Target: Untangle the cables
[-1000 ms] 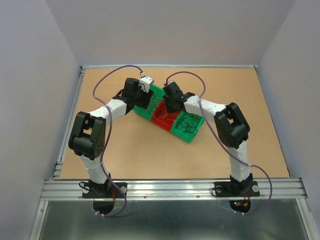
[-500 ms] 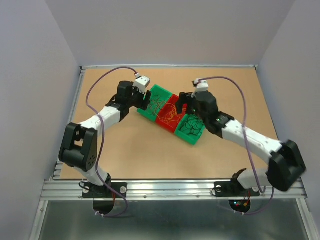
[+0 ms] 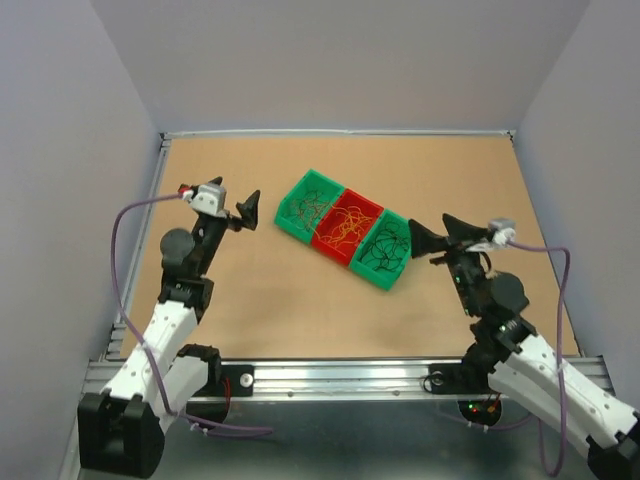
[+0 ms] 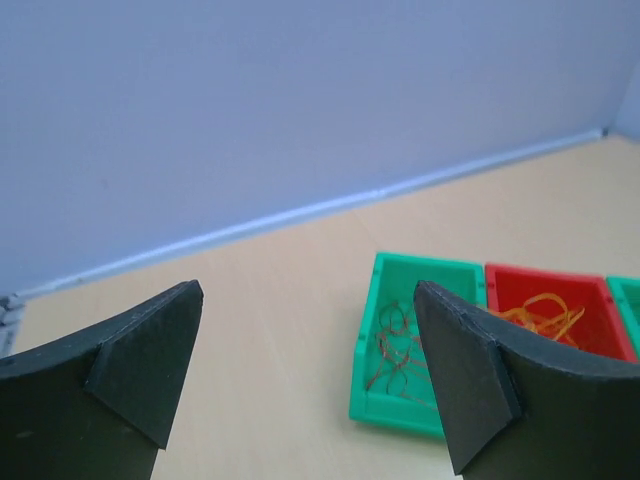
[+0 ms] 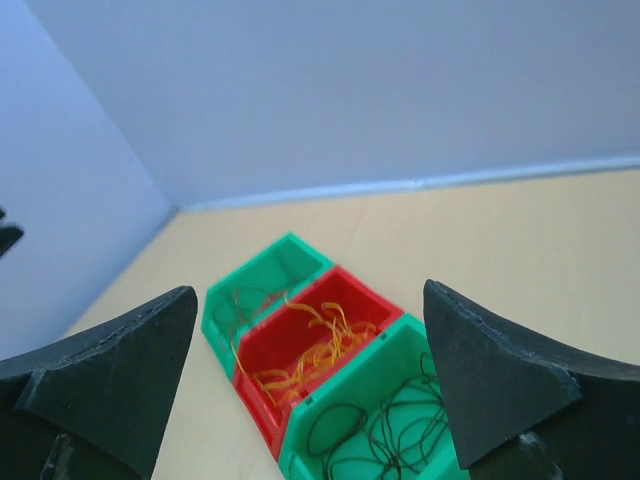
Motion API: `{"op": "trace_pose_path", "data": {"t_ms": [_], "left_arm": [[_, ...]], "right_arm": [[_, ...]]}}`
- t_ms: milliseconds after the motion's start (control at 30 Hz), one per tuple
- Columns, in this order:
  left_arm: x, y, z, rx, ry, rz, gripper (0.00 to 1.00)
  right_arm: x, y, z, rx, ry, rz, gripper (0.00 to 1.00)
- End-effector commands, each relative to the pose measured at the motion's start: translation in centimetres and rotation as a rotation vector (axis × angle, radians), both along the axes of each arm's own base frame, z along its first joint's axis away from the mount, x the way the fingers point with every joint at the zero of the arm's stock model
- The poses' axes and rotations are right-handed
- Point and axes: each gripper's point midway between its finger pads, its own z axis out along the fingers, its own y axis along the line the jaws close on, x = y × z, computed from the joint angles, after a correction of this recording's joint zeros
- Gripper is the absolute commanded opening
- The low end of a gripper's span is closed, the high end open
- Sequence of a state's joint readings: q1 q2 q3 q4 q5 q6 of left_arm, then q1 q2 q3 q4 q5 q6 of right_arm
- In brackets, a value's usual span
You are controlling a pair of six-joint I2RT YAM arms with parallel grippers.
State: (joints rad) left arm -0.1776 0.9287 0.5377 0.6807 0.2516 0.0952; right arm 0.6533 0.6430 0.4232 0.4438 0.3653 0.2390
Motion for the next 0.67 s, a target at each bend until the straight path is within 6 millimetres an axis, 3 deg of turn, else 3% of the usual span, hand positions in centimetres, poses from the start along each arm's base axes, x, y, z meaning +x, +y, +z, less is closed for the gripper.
{"op": "trace_pose_path", "data": {"t_ms": [0, 67, 133, 200, 633], "left_arm": [[-4.4, 1.8, 6.0, -0.136, -0.312, 0.051, 0.99], [-6.6, 1.9, 6.9, -0.147, -0.396, 0.029, 0.99], [-7.9, 1.7, 7.4, -0.150, -0.439, 0.008, 0.99], [-8.2, 1.7, 7.4, -0.148, -0.449, 0.002, 0.99], [-7.7, 1.7, 7.2, -0.142, -0.439, 0.008, 0.99]], "right_arm": [[-4.9, -5.2, 5.0, 0.256, -0.286, -0.060, 0.99], [-6.3, -6.1, 4.6, 0.295, -0.340, -0.052, 0.99], [-8.4, -7.4, 5.7, 0.348, -0.428, -0.041, 0.99], [-8.8, -7.8, 5.4, 0.351, -0.449, -0.049, 0.99], [-8.1, -6.5, 5.7, 0.312, -0.415, -0.012, 0.98]]}}
